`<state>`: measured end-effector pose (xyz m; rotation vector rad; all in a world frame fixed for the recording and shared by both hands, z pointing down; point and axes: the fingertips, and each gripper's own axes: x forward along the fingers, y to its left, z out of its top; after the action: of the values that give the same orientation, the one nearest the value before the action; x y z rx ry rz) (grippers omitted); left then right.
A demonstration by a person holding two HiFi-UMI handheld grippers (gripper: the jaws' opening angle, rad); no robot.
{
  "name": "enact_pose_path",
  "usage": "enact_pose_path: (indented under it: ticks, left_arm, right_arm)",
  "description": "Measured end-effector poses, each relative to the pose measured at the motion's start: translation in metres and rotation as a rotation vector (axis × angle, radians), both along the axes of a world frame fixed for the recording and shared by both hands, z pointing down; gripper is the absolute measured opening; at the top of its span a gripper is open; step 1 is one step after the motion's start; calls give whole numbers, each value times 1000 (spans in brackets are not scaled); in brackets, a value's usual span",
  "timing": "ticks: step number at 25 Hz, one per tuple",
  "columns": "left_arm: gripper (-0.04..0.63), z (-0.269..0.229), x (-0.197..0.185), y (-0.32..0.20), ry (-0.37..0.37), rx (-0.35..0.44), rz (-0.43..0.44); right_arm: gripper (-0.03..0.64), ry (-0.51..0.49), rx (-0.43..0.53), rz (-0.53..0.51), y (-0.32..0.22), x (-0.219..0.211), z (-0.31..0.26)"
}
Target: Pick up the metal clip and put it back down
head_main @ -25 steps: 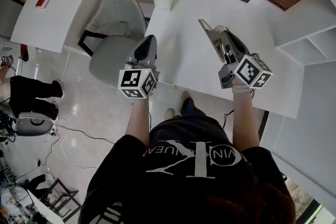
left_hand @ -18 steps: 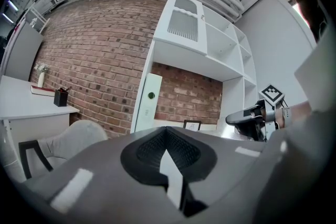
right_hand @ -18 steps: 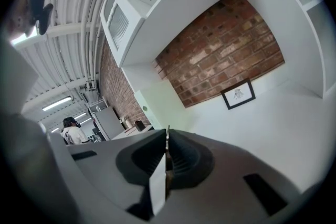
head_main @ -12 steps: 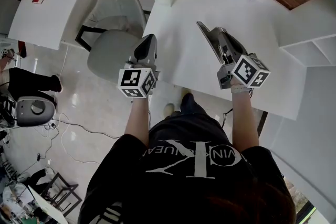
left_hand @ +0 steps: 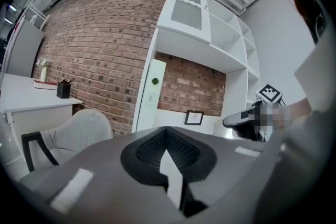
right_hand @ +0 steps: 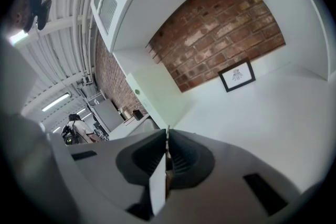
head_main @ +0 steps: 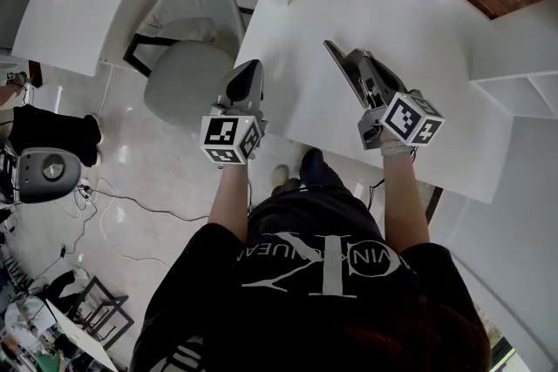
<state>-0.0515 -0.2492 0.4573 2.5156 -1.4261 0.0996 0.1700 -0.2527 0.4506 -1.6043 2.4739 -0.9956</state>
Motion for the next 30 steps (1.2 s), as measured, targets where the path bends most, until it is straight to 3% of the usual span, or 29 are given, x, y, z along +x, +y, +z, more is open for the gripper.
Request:
enact_pose_path:
  ticks: [30]
  left_arm:
    - [11, 34, 2, -1, -4, -102, -10]
  right_arm:
    - [28, -27, -125, -66, -19, -26, 60]
